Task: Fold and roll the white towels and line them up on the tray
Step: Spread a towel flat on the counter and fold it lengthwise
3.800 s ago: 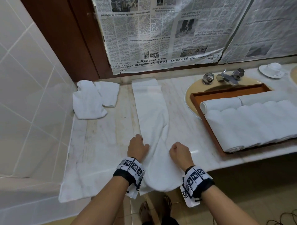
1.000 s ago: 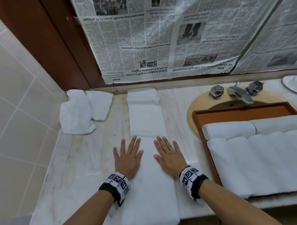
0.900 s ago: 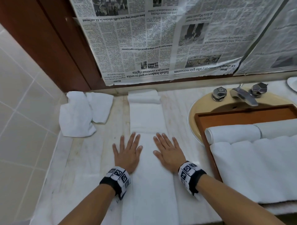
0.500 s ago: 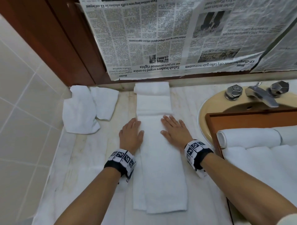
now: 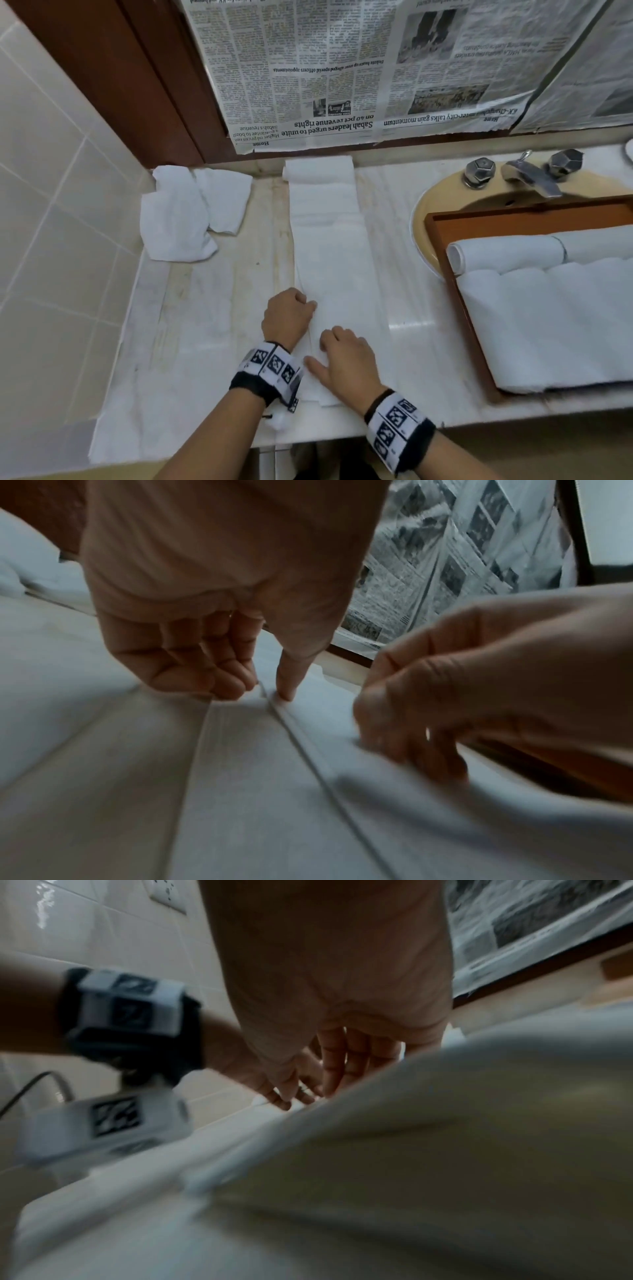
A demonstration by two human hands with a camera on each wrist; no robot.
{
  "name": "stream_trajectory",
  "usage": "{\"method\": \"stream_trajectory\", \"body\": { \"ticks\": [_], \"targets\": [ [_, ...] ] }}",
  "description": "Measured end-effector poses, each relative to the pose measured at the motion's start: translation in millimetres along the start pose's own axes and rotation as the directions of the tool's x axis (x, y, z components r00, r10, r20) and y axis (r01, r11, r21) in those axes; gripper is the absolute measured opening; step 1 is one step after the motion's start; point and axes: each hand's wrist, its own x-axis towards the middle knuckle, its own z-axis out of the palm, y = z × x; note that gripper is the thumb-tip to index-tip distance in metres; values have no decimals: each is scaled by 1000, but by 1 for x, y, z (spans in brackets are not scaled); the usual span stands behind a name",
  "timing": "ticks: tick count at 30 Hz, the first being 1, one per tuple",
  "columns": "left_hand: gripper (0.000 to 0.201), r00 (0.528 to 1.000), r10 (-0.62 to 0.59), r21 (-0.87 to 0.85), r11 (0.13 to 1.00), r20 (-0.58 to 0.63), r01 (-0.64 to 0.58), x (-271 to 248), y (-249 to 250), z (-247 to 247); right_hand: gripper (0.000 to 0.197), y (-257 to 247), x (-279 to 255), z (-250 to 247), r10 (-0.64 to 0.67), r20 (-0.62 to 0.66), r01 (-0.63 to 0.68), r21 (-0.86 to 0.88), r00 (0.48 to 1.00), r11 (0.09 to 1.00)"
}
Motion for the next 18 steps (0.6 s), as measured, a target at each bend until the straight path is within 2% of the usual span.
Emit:
{"method": "stream_trajectory", "body": {
  "ticks": [2,4,7,10,14,18],
  "targets": [
    [13,999,-19,-68,997,37,21,5,0,-5,35,-11,1,8,41,-22,-43,-87,999,995],
    [13,998,20,-104,994,61,-14,6,-1,-11,32,-16,3,11,86,-55,-93,-134,995,987],
    [12,995,43,-146,989,93,-29,6,-3,-19,33,-21,1,11,155,-72,-164,-127,985,978],
    [14,992,44,-150,988,120,-26,7,-5,-23,35,-27,1,11,209,-28,-211,-114,977,971],
    [17,987,66,-135,990,143,-47,10,-8,-26,20,-34,3,5,209,-106,-224,-161,972,961],
    [16,982,48,-170,985,180,-17,13,-12,-28,30,-31,-1,4,196,-160,-211,-86,967,974]
  ]
}}
